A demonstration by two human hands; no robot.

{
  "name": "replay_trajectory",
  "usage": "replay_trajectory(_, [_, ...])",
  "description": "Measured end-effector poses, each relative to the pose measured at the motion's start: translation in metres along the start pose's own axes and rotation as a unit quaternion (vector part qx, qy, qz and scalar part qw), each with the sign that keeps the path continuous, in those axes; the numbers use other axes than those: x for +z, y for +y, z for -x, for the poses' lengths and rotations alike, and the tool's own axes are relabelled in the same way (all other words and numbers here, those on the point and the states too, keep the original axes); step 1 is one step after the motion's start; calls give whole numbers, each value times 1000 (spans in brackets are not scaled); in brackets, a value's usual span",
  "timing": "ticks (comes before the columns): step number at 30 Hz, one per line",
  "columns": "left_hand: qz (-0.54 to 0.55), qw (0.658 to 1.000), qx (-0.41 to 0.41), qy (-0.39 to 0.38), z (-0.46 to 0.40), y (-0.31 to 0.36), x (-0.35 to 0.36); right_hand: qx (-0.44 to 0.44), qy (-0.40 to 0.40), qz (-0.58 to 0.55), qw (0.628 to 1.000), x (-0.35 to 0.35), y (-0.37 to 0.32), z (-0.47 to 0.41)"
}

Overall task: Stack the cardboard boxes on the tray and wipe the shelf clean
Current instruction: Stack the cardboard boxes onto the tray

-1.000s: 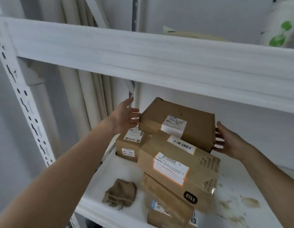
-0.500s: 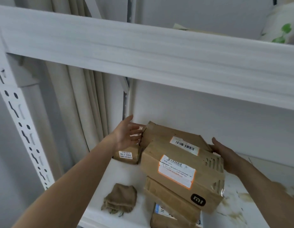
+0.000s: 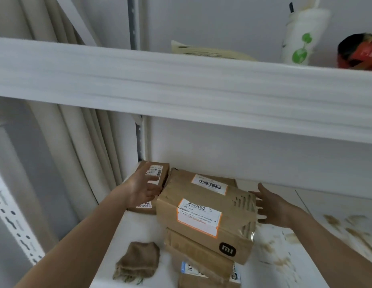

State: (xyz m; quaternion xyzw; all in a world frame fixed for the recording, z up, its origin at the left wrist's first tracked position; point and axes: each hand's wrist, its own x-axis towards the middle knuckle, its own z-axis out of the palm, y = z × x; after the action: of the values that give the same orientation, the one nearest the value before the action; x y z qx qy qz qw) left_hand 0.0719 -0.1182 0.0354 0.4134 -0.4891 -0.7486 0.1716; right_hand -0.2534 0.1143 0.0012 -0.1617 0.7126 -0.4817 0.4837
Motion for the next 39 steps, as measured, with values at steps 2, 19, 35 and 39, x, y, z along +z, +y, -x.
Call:
replay_trajectory(2, [-8, 1000, 5, 0, 2, 6, 3, -2, -17, 12, 1000, -4, -3, 6])
replay_trajectory(19, [-198, 973, -73, -92, 58, 52, 24, -3, -262, 221, 940, 26, -76, 75])
replay_trajectory(35, [-215, 973, 40, -78, 74, 67, 49, -100, -225, 198, 949, 26, -91, 83])
replay_trajectory(39, [-136, 981, 132, -51, 63, 75, 55, -101, -214, 158, 959, 25, -99, 76])
